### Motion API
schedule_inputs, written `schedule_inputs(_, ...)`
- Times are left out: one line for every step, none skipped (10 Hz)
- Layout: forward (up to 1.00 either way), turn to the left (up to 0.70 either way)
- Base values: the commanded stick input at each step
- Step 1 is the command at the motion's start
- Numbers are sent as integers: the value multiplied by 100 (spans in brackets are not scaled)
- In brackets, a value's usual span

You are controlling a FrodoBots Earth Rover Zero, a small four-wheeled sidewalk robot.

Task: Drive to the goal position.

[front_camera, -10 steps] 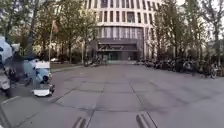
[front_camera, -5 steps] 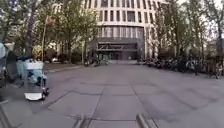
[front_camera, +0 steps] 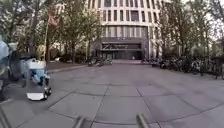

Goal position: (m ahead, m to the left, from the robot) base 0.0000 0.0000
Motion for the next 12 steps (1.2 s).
schedule_inputs(0, 45)
schedule_inputs(0, 45)
schedule_inputs(0, 45)
schedule_inputs(0, 45)
schedule_inputs(0, 45)
schedule_inputs(0, 45)
schedule_inputs(0, 45)
schedule_inputs(0, 45)
schedule_inputs(0, 45)
schedule_inputs(0, 45)
schedule_inputs(0, 45)
schedule_inputs(0, 36)
